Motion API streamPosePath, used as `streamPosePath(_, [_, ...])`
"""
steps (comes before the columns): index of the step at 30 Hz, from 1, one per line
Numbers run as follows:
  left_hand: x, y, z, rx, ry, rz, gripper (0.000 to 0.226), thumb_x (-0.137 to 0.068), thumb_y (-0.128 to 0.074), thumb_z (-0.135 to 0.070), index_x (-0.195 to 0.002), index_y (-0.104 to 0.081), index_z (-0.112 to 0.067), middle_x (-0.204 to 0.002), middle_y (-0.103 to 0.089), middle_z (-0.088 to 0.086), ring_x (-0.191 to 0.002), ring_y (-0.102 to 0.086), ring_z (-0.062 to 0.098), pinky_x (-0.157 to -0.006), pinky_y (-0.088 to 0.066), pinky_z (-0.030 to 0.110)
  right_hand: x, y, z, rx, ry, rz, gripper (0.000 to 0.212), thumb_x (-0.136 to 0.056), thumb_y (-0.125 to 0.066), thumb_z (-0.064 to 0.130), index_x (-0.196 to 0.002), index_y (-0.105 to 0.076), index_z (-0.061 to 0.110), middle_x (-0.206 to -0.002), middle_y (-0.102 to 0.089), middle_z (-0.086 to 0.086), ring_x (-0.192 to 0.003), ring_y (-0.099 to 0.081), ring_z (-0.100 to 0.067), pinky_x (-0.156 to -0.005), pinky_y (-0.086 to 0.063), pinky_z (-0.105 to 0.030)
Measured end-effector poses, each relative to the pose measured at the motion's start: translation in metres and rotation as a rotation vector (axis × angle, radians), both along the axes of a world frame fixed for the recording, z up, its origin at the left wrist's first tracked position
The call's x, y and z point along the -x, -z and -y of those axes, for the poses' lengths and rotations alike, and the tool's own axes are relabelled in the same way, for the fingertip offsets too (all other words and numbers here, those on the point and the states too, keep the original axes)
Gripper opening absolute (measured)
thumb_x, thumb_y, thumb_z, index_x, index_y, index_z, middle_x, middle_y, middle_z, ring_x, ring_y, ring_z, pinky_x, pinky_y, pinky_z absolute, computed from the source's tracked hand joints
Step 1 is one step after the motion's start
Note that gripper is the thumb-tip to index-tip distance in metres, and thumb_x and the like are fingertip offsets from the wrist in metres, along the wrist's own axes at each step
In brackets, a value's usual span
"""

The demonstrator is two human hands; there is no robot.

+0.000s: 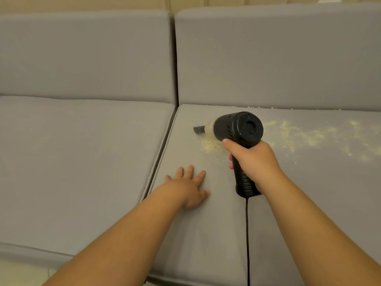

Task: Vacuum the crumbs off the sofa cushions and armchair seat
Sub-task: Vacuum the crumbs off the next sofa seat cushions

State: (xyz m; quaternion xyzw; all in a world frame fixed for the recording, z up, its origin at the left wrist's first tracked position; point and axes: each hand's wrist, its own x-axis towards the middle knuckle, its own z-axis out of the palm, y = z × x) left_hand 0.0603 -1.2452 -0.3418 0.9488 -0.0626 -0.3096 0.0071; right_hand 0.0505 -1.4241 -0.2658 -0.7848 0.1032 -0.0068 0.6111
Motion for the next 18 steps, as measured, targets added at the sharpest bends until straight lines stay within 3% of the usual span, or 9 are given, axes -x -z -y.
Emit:
streamPosePath(8, [0.000,-0.001,-0.006,0.030,0.017,0.012,0.072,-0.105,-0.027,-0.064,-0.163,0.011,-0.043,-0.171,0.022,-0.005,-0.158,0.018,0.028,-0.126,0.001,0.061,-0.016,-0.001,-0.004,-0.033,-0.001,-0.006,0.018,-0.090,-0.080,0.038,-0.094,-0.071,0.022,-0.084,-0.074,-0.009,-0.066,-0.072,-0.016,-0.075,-0.063,-0.037])
streamPosePath(12, [0.000,-0.001,-0.010,0.042,0.031,0.020,0.071,-0.105,-0.027,-0.064,-0.163,0.010,-0.044,-0.171,0.021,-0.005,-0.158,0.017,0.027,-0.126,0.002,0.060,-0.015,0.001,-0.008,-0.066,-0.034,-0.030,0.021,-0.091,-0.079,0.039,-0.096,-0.071,0.019,-0.084,-0.073,-0.009,-0.064,-0.071,-0.014,-0.067,-0.060,-0.030])
streamPosePath(18, [0.006,0.005,-0.019,0.069,0.064,0.055,0.071,-0.106,-0.028,-0.062,-0.164,0.008,-0.042,-0.172,0.020,-0.006,-0.159,0.017,0.024,-0.127,0.002,0.056,-0.006,-0.005,0.009,-0.086,0.098,0.006,0.021,-0.090,-0.080,0.040,-0.095,-0.069,0.023,-0.095,-0.077,-0.012,-0.074,-0.074,-0.020,-0.072,-0.061,-0.035])
